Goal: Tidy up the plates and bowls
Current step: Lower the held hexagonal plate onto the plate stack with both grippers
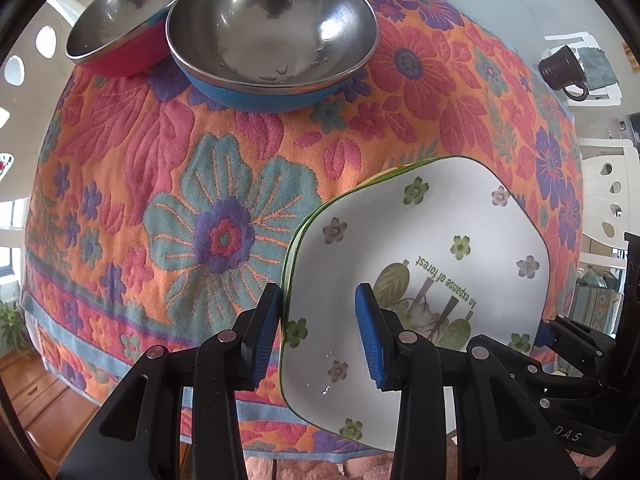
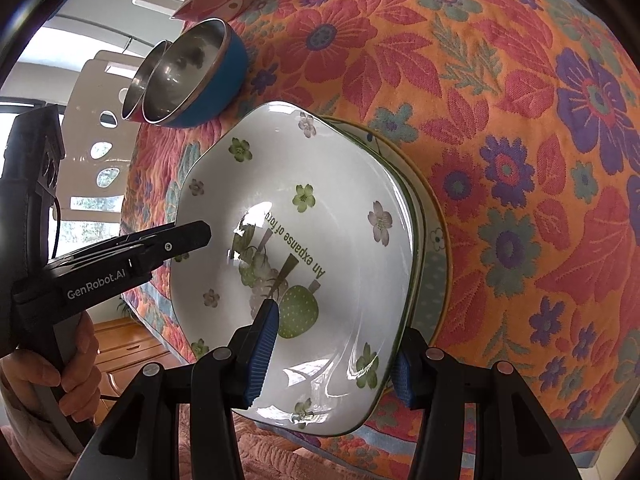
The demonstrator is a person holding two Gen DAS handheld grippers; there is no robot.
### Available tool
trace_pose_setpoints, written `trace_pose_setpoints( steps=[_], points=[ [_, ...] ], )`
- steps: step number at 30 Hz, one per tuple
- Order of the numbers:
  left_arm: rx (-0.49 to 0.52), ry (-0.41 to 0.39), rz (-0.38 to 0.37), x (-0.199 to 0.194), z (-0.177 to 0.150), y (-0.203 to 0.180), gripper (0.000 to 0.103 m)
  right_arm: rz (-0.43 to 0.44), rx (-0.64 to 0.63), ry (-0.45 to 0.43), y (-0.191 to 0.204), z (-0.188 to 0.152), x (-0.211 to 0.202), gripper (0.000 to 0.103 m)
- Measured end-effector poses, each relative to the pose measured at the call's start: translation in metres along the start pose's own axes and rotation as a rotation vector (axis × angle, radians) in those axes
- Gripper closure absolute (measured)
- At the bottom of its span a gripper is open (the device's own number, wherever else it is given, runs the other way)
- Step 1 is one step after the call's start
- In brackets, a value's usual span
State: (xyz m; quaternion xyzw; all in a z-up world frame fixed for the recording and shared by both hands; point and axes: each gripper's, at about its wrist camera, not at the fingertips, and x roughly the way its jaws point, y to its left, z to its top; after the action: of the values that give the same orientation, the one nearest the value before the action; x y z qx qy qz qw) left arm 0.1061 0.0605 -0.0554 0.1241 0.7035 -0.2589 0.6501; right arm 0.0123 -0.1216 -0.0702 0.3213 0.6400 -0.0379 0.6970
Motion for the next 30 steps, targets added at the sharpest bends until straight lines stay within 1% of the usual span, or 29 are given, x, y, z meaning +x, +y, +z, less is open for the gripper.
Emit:
trace_pose_setpoints(
  steps=[6,15,21,30],
  points=[
    [0.002,0.007,-0.016,-0.001,-0.001,0.004,0.069,-0.014,0.003,0.01,0.0,0.001,0.0,0.053],
    [0.018,0.031,-0.012,-0.004,-0.003,0.003,0.067,-0.039,0.028,0.003,0.001,0.0,-0.004,0.053],
    [0.041,0.03,0.0,-0.006,-0.007,-0.001,0.067,-0.058,0.048,-0.007,0.001,-0.002,-0.006,0.053],
    [0.068,0.022,-0.034,-0.016,-0.016,0.003,0.067,-0.082,0.094,-0.029,0.004,-0.008,-0.007,0.053]
  ],
)
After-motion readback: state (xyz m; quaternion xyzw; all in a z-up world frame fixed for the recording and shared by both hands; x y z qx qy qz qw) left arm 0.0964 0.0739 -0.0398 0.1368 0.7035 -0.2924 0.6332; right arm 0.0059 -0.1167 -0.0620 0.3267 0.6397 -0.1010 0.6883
